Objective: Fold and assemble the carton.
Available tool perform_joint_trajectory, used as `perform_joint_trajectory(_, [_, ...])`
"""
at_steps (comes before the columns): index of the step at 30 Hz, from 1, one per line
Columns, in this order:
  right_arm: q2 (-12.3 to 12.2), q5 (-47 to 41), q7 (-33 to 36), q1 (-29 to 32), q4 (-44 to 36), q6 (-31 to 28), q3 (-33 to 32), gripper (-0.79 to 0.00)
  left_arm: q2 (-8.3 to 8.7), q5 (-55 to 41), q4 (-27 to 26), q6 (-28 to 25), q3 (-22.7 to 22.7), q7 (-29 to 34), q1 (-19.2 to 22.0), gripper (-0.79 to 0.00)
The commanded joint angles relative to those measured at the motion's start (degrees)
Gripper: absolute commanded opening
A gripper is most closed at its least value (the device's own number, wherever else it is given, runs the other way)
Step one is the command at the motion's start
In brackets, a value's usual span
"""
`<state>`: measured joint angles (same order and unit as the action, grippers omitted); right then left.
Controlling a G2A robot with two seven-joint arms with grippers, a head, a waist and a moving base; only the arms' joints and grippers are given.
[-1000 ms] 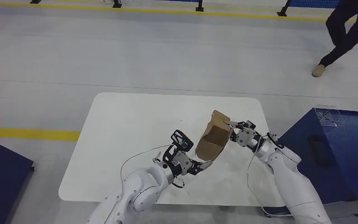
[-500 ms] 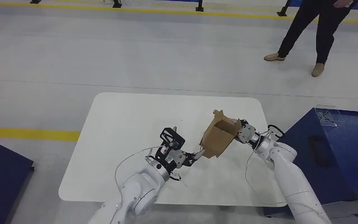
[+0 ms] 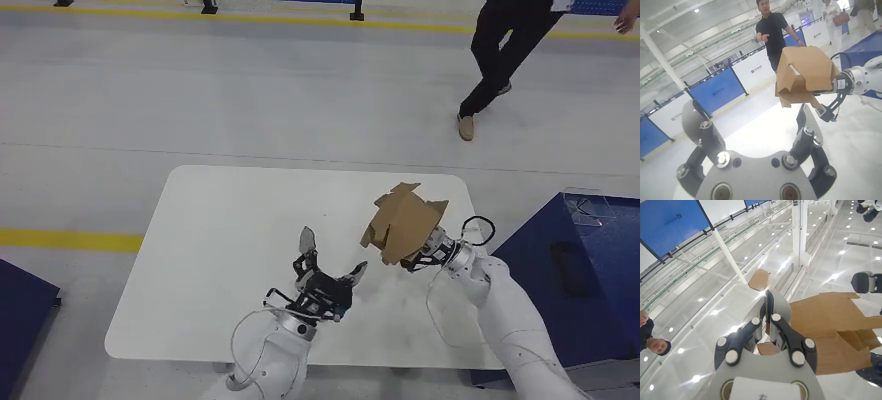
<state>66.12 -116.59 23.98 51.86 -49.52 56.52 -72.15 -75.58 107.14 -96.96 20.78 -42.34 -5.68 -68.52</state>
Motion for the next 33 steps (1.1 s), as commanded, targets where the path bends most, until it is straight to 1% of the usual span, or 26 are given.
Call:
perform_joint_trajectory(1, [0.3, -1.2, -0.9, 0.2, -0.2, 0.7, 0.5, -0.785, -0.75, 3.5, 1.8, 1.6, 1.5, 1.5, 1.4, 0.0])
perform_joint_trajectory(6, [0.6, -1.2, -2.2, 0.8, -2.0, 1.0, 0.8, -0.785, -2.7, 7.6, 5.0, 3.8, 4.1, 4.7, 4.5, 0.0])
perform_joint_trajectory(13, [0.6, 0.4, -1.9, 2.8, -4.8, 1.5, 0.6, -0.785, -4.88, 5.7, 6.9, 3.5, 5.2, 5.6, 6.9, 0.0])
perform_joint_trajectory(14, [0.6, 0.4, -1.8, 3.1, -5.0, 1.5, 0.6, -0.785, -5.14, 5.6, 7.3, 3.4, 5.3, 5.6, 7.1, -0.034])
perform_joint_trajectory(15, [0.6, 0.4, -1.8, 3.2, -5.2, 1.5, 0.6, -0.785, -5.39, 5.5, 7.5, 3.6, 5.3, 5.5, 7.3, -0.117])
perform_joint_trajectory(16, [0.6, 0.4, -1.9, 3.3, -5.2, 1.5, 0.6, -0.785, -5.64, 5.1, 7.7, 3.7, 5.3, 5.2, 7.4, -0.296])
perform_joint_trajectory(17, [0.6, 0.4, -1.9, 3.4, -5.2, 1.5, 0.5, -0.785, -5.84, 5.0, 7.9, 3.7, 5.3, 5.0, 7.5, -0.369])
perform_joint_trajectory(19, [0.7, 0.4, -2.0, 3.4, -5.2, 1.5, 0.4, -0.785, -6.2, 4.9, 8.4, 4.0, 5.1, 5.1, 7.5, -0.459])
perform_joint_trajectory(22, [0.7, 0.6, -2.0, 3.7, -5.5, 1.5, 0.3, -0.785, -6.69, 4.9, 8.9, 3.9, 4.8, 5.1, 7.5, -0.566])
perform_joint_trajectory(23, [0.7, 0.7, -1.9, 3.7, -5.5, 1.5, 0.2, -0.785, -6.83, 5.0, 9.0, 3.9, 4.8, 5.0, 7.4, -0.625])
perform_joint_trajectory(24, [0.7, 0.8, -2.0, 3.8, -5.6, 1.4, 0.1, -0.785, -6.97, 5.2, 9.0, 4.0, 4.8, 4.8, 7.3, -0.723])
perform_joint_trajectory(25, [0.7, 0.9, -2.0, 3.8, -5.6, 1.1, 0.1, -0.785, -7.1, 5.3, 9.1, 4.0, 4.7, 4.7, 7.2, -0.785])
perform_joint_trajectory(31, [1.0, 1.9, -2.1, 4.1, -6.4, 0.8, 0.5, -0.785, -7.9, 4.8, 9.6, 3.4, 4.1, 5.0, 6.6, -0.785])
perform_joint_trajectory(32, [1.0, 2.0, -2.2, 4.1, -6.4, 0.9, 0.5, -0.551, -8.02, 4.5, 9.7, 3.0, 4.0, 5.0, 6.5, -0.785])
perform_joint_trajectory(33, [1.0, 2.0, -2.2, 4.1, -6.4, 0.9, 0.5, 0.0, -8.12, 4.3, 9.7, 2.8, 3.8, 4.9, 6.5, -0.785])
